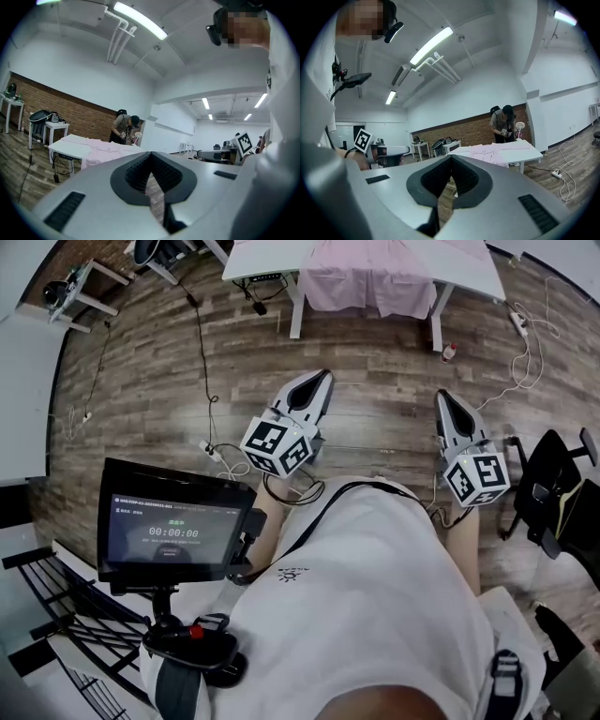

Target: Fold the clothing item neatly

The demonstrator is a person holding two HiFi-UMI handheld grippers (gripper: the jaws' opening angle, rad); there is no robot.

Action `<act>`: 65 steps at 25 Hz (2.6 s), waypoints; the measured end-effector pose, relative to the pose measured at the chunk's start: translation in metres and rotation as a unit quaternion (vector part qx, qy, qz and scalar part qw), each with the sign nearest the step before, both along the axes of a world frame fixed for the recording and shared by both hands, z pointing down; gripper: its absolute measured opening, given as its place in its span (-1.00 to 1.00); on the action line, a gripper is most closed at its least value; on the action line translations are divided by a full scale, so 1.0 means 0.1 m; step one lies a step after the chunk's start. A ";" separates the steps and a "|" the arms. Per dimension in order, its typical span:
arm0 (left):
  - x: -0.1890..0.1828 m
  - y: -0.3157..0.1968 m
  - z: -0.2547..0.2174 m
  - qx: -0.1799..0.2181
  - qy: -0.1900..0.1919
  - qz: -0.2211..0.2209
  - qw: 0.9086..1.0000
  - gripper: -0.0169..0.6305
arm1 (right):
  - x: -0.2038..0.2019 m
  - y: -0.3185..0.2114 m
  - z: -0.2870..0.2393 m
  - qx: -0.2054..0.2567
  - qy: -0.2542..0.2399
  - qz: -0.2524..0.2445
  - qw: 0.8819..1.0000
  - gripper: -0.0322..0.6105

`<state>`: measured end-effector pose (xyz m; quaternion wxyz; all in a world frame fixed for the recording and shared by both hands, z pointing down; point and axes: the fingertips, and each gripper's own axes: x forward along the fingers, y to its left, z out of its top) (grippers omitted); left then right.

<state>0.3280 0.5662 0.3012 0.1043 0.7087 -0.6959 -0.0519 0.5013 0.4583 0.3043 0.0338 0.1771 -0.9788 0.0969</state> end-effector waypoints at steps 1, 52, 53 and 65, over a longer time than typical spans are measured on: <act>0.00 0.00 -0.01 0.000 0.000 0.000 1.000 -0.94 | 0.00 0.00 -0.01 -0.002 -0.003 0.000 1.000 -0.89; 0.09 -0.66 0.15 -0.012 0.012 0.003 1.000 -0.94 | -0.10 -0.62 0.08 -0.020 -0.002 -0.034 0.999 -0.89; -0.08 -0.76 0.16 -0.014 0.017 0.005 1.000 -0.94 | -0.26 -0.71 0.09 -0.022 0.003 -0.032 0.999 -0.89; -0.33 -1.11 0.01 0.007 0.000 0.036 0.999 -0.94 | -0.46 -0.97 -0.07 0.001 -0.016 -0.006 1.000 -0.89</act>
